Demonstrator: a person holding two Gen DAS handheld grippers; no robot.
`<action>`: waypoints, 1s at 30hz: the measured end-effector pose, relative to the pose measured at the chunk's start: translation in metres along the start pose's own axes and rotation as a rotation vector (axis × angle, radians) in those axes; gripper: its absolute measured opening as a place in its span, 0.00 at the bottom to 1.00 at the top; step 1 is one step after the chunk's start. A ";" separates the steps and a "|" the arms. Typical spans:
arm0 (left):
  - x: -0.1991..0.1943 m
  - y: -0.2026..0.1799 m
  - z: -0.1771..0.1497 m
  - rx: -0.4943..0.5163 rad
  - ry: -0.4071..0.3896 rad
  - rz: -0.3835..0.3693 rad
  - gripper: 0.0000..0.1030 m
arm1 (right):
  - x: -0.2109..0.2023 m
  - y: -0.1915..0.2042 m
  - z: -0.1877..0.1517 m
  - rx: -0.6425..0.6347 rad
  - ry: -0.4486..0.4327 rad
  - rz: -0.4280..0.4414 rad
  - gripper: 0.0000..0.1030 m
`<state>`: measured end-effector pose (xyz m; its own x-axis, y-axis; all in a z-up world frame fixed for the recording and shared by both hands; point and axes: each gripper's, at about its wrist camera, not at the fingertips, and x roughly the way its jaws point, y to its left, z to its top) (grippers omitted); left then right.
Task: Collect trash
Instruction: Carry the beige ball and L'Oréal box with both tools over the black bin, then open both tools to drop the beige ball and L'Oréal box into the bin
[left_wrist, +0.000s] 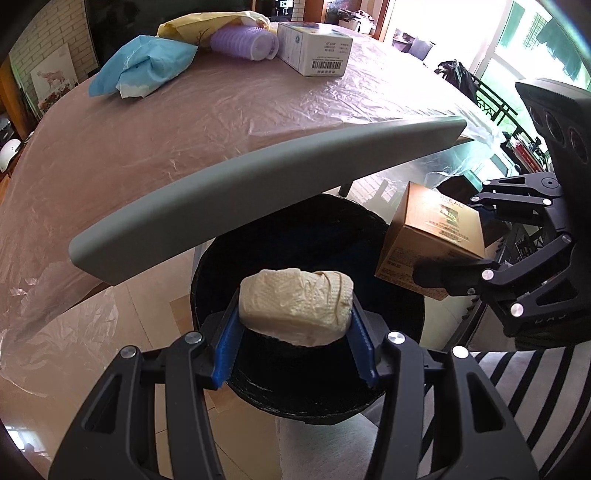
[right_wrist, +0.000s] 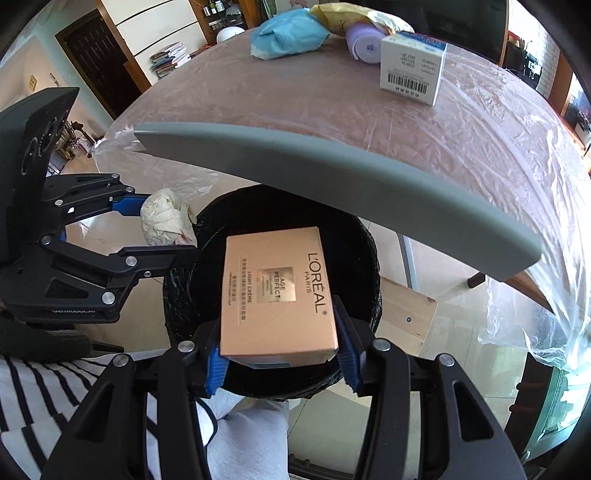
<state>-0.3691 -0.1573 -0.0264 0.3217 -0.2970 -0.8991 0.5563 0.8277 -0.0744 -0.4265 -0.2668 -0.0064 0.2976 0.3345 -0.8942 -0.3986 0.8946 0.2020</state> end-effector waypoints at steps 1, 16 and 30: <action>0.001 0.000 0.000 0.001 0.003 0.002 0.51 | 0.002 -0.001 0.000 -0.001 0.003 -0.003 0.46; 0.022 -0.013 -0.005 0.037 0.047 0.047 0.51 | 0.027 0.002 -0.001 -0.016 0.033 -0.053 0.46; 0.033 -0.022 -0.008 0.060 0.064 0.070 0.51 | 0.041 -0.003 0.000 0.023 0.039 -0.049 0.47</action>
<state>-0.3766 -0.1819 -0.0578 0.3124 -0.2069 -0.9272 0.5798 0.8146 0.0136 -0.4133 -0.2560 -0.0442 0.2815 0.2790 -0.9181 -0.3643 0.9162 0.1667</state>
